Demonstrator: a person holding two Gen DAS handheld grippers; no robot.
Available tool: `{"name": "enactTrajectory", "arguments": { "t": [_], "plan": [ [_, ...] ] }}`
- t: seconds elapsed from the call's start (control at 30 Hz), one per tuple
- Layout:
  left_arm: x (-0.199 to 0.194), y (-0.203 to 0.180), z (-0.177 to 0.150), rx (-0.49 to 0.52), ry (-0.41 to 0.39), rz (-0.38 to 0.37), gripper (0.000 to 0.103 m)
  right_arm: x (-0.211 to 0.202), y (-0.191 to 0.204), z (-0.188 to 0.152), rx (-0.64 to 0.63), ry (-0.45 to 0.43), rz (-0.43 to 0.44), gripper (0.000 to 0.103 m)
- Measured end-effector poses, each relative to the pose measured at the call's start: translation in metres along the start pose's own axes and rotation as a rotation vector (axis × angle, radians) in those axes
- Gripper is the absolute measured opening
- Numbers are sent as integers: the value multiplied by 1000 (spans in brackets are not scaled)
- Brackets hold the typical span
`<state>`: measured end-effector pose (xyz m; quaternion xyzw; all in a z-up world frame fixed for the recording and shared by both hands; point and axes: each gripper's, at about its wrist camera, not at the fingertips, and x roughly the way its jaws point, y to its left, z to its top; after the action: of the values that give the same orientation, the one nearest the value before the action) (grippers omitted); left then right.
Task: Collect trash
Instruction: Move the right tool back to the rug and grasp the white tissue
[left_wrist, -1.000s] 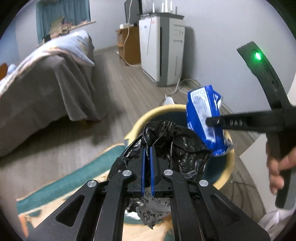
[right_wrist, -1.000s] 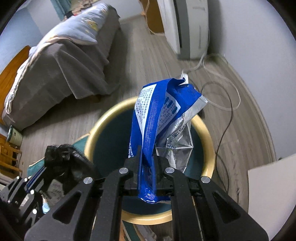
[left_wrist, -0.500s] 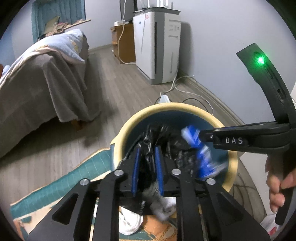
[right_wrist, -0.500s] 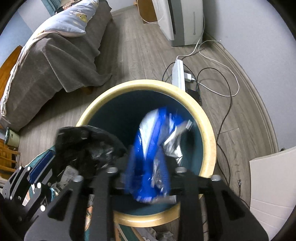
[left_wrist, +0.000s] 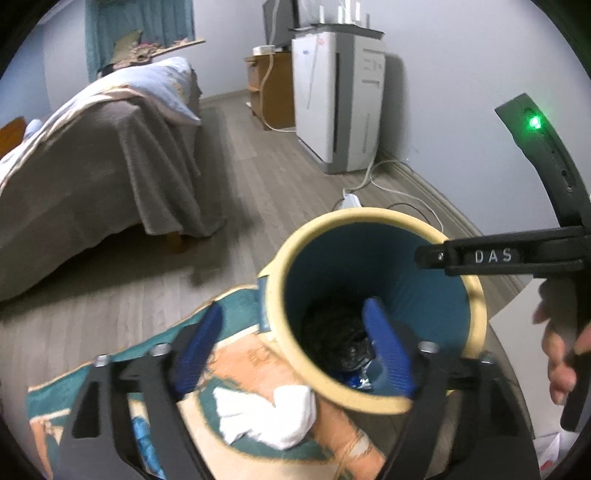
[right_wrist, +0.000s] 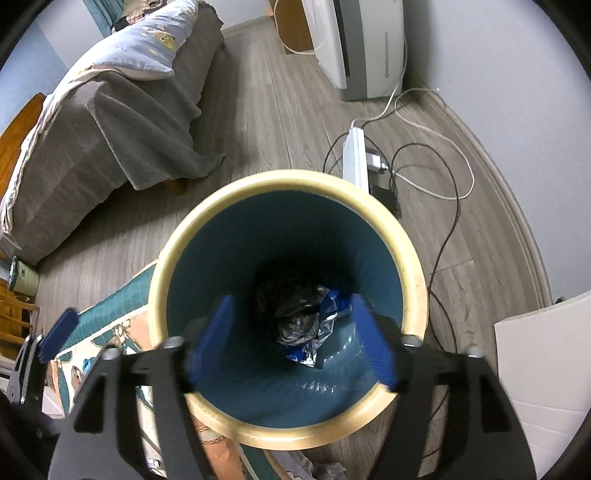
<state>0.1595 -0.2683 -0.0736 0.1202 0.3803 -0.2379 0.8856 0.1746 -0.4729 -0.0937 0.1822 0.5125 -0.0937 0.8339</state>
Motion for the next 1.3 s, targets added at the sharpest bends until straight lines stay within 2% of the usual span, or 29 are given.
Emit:
{"name": "enactTrajectory", "arguments": {
  "t": [0.03, 0.1, 0.23, 0.37, 0.47, 0.67, 0.83, 1.2, 1.3],
  "plan": [
    [-10, 7, -3, -14, -8, 12, 88, -2, 3, 0, -5, -8, 5, 92],
    [-25, 18, -10, -29, -15, 31, 92, -7, 8, -1, -15, -14, 5, 97],
    [-55, 46, -22, -45, -28, 92, 93, -21, 26, -3, -43, -52, 10, 97],
    [-86, 75, -35, -55, -43, 150, 94, -37, 60, -10, -137, -110, 23, 97],
    [-105, 96, -50, -69, -35, 196, 94, -38, 88, -21, -218, -119, 45, 97],
    [-134, 135, -86, -127, -3, 261, 94, -22, 135, -41, -366, -64, 63, 97],
    [-143, 154, -107, -132, 9, 310, 95, 1, 165, -60, -470, 11, 57, 97],
    [-139, 187, -136, -192, 50, 308, 94, 15, 206, -95, -566, 83, 71, 97],
    [-141, 194, -142, -197, 61, 304, 95, 24, 216, -105, -610, 106, 42, 97]
  ]
}}
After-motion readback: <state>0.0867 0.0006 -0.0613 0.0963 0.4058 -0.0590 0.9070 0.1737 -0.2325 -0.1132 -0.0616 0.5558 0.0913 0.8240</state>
